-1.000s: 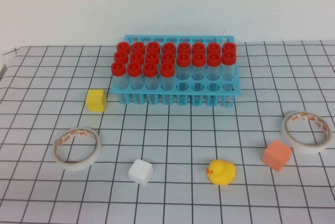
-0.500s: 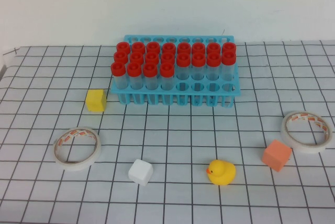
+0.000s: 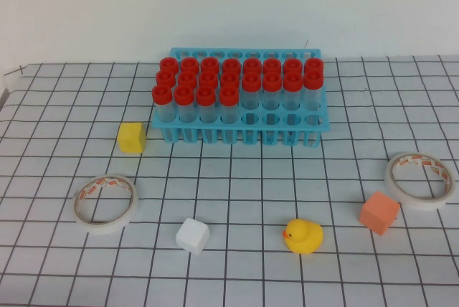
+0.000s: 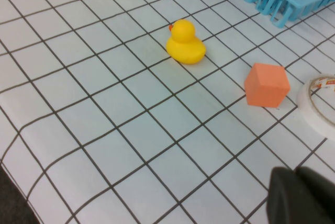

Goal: Place the test tubes

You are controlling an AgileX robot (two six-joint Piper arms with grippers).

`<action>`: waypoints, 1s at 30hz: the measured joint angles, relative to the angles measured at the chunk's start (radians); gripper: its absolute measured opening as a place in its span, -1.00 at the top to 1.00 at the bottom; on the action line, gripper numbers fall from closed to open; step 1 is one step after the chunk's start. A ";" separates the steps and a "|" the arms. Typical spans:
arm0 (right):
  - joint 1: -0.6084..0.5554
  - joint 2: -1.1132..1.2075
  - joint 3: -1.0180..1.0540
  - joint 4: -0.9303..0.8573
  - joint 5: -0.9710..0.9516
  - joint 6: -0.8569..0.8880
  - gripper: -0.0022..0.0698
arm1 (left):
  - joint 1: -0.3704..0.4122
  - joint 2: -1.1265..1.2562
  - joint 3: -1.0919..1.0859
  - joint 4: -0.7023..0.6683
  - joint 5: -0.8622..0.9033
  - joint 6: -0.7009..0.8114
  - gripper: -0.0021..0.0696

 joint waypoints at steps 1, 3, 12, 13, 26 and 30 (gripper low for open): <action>0.000 0.000 0.000 0.000 0.000 0.000 0.94 | 0.000 0.000 0.000 -0.002 0.000 0.000 0.95; 0.000 0.000 0.000 0.000 0.000 0.000 0.94 | 0.000 0.000 0.000 -0.008 0.000 0.000 0.95; 0.000 0.000 0.000 0.000 0.000 0.000 0.94 | 0.000 -0.002 0.000 -0.001 0.000 -0.065 0.95; 0.000 0.000 0.000 0.000 0.000 0.000 0.94 | 0.000 -0.002 0.000 0.004 0.000 -0.076 0.95; 0.000 0.000 0.000 0.000 0.000 0.000 0.94 | 0.000 -0.002 0.000 0.032 0.000 -0.090 0.95; 0.000 0.000 0.000 0.000 0.000 0.000 0.94 | 0.000 -0.002 0.000 0.032 0.000 -0.090 0.95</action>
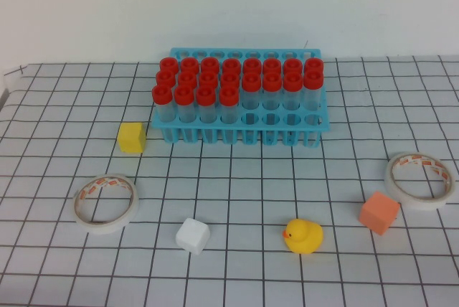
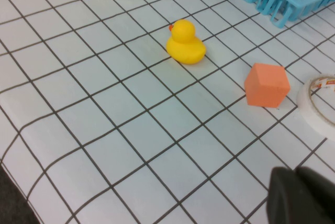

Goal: Place the test tubes

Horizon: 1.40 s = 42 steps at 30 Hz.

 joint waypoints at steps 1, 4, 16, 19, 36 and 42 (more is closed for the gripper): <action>0.000 0.000 0.000 0.000 0.000 0.000 0.94 | 0.000 0.000 0.000 0.000 0.000 0.000 0.95; 0.000 0.000 0.000 0.000 0.000 0.000 0.94 | 0.000 0.000 0.000 0.000 0.000 0.000 0.95; 0.000 0.000 0.000 0.000 0.000 0.000 0.94 | 0.000 0.000 0.000 0.002 0.000 0.000 0.95; 0.000 -0.001 0.000 0.000 0.000 0.000 0.94 | 0.000 0.000 0.000 0.002 0.000 0.000 0.95; -0.820 -0.070 0.000 0.004 -0.117 0.000 0.94 | 0.000 -0.001 0.000 0.003 0.000 0.000 0.95; -0.961 -0.070 0.009 0.004 -0.340 0.000 0.94 | 0.000 -0.001 0.000 0.003 0.000 0.000 0.95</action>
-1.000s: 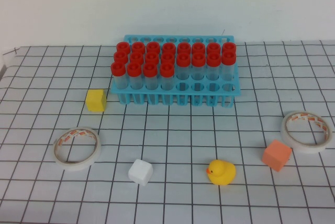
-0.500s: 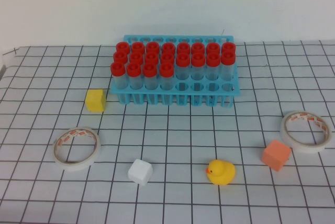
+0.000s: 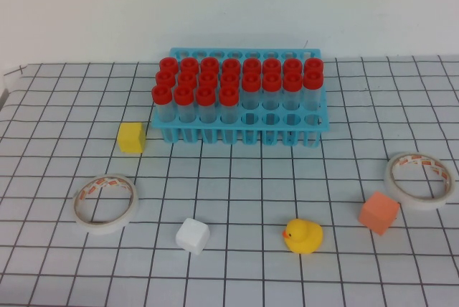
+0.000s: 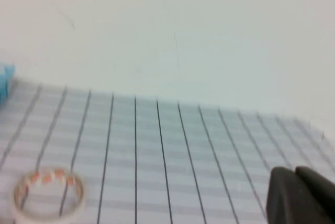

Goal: Place the test tubes

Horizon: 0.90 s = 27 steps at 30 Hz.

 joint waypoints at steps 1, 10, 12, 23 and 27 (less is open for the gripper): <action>0.000 0.000 0.000 0.002 -0.037 0.000 0.94 | 0.000 0.000 0.000 0.000 0.000 0.000 0.95; -0.066 -0.065 0.128 0.155 -0.379 -0.030 0.94 | 0.000 0.000 0.000 0.002 0.000 0.000 0.95; -0.070 -0.088 0.175 0.171 -0.397 -0.075 0.94 | 0.000 0.000 0.000 0.002 0.000 0.000 0.95; -0.098 -0.119 0.467 0.239 -0.341 -0.128 0.94 | 0.000 0.000 0.000 0.002 0.000 0.000 0.95; -0.098 -0.119 0.501 0.255 -0.240 -0.154 0.94 | 0.000 0.000 0.000 0.002 0.000 0.000 0.95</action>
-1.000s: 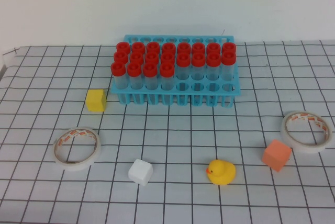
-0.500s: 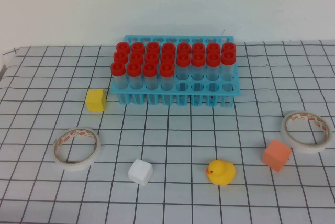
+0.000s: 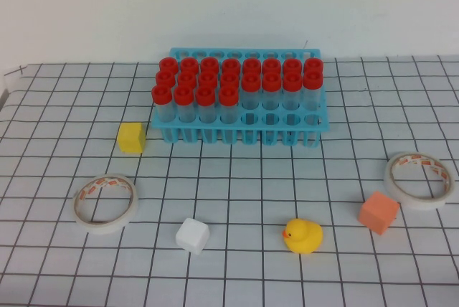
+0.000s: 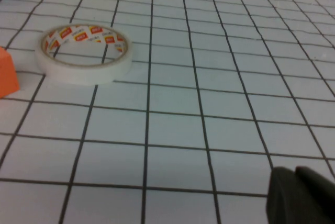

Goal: Place the test tubes

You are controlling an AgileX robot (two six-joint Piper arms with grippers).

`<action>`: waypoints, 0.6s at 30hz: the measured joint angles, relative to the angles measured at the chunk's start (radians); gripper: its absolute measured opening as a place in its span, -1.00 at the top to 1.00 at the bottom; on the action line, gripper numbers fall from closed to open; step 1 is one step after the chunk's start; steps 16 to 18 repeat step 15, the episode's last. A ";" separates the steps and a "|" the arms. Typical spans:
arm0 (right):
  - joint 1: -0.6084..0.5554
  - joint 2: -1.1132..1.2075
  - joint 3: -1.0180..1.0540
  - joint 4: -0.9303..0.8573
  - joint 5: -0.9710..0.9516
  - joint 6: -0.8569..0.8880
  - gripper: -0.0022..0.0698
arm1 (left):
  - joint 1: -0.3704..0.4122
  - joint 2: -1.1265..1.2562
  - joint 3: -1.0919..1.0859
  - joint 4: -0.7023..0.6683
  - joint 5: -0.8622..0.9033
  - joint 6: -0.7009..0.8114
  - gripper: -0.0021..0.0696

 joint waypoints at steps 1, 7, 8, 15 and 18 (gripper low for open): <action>0.000 0.000 -0.002 0.003 0.013 -0.006 0.94 | 0.000 0.000 0.000 0.000 0.000 0.000 0.95; 0.000 0.000 -0.003 0.005 0.023 -0.017 0.94 | 0.000 0.000 0.000 0.000 0.000 -0.002 0.95; 0.000 0.000 -0.003 0.005 0.024 -0.018 0.94 | 0.000 0.000 0.000 0.000 0.000 -0.002 0.95; -0.009 0.000 -0.008 0.005 0.042 -0.002 0.94 | 0.000 0.000 0.000 0.000 0.000 -0.002 0.95; -0.009 0.000 -0.008 0.005 0.042 -0.002 0.94 | 0.000 0.000 0.000 0.000 0.000 -0.002 0.95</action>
